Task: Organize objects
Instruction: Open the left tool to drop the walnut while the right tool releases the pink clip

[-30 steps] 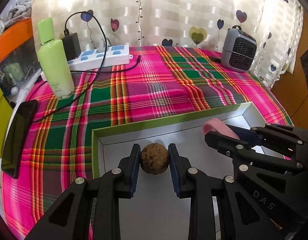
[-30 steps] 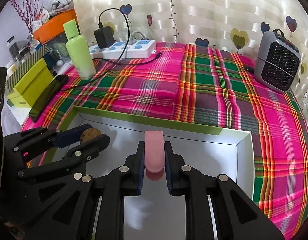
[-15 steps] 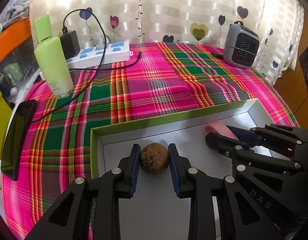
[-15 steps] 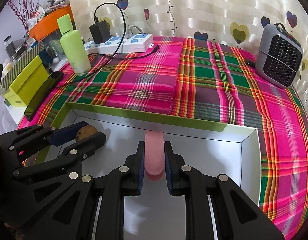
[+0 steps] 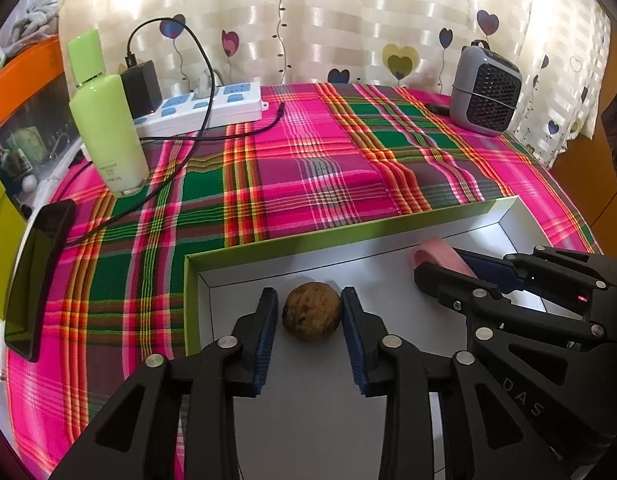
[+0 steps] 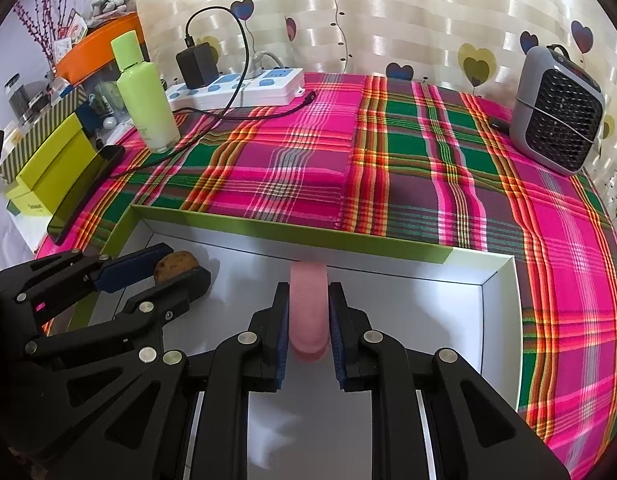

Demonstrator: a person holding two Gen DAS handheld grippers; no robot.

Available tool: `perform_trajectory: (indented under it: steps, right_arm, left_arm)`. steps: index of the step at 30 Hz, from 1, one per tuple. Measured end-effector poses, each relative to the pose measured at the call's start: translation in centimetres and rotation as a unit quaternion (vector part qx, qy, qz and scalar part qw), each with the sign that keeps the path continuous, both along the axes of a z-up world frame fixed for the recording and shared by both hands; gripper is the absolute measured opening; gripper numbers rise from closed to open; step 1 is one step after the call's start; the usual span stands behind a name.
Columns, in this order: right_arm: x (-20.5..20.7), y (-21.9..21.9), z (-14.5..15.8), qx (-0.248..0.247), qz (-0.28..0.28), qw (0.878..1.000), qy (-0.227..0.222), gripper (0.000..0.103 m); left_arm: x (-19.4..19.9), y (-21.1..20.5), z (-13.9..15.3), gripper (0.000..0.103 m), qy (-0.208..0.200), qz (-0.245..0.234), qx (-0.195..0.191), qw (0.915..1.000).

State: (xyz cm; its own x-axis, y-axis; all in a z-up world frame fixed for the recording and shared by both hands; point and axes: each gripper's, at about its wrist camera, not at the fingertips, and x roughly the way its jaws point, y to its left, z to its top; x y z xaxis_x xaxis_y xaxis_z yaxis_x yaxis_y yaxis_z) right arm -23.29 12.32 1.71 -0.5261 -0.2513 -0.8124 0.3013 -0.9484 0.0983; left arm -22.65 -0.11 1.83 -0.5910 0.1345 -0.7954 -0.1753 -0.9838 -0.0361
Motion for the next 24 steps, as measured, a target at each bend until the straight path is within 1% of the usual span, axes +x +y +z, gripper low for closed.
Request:
perform_trajectory:
  steps: [2, 4, 5, 7, 15, 21, 24]
  right_arm:
    - [0.0, 0.2, 0.0, -0.001, -0.007, 1.000, 0.002, 0.029]
    - [0.0, 0.4, 0.1, -0.003, -0.012, 1.000, 0.004, 0.037]
    - [0.0, 0.6, 0.1, -0.004, -0.016, 1.000, 0.004, 0.039]
    - [-0.1, 0.9, 0.2, -0.007, -0.023, 1.000, 0.004, 0.046]
    - [0.5, 1.3, 0.6, -0.010, -0.031, 0.999, 0.005, 0.048]
    - [1.6, 1.4, 1.4, -0.007, -0.027, 1.000, 0.014, 0.048]
    - [2.4, 1.4, 1.8, -0.009, -0.027, 0.999, 0.019, 0.048]
  left_arm:
    - [0.1, -0.1, 0.1, 0.036, -0.001, 0.002, 0.002, 1.0000]
    - [0.2, -0.3, 0.2, 0.037, -0.001, 0.006, 0.002, 1.0000]
    - [0.2, -0.4, 0.2, 0.038, 0.000, 0.008, 0.002, 1.0000]
    - [0.4, -0.5, 0.3, 0.039, 0.000, 0.009, 0.003, 1.0000]
    - [1.5, -0.7, 1.1, 0.043, 0.008, 0.012, 0.006, 0.9999]
    - [2.8, -0.9, 1.9, 0.043, 0.016, 0.016, 0.004, 0.9997]
    - [3.7, -0.9, 2.4, 0.044, 0.023, 0.016, 0.009, 0.9996]
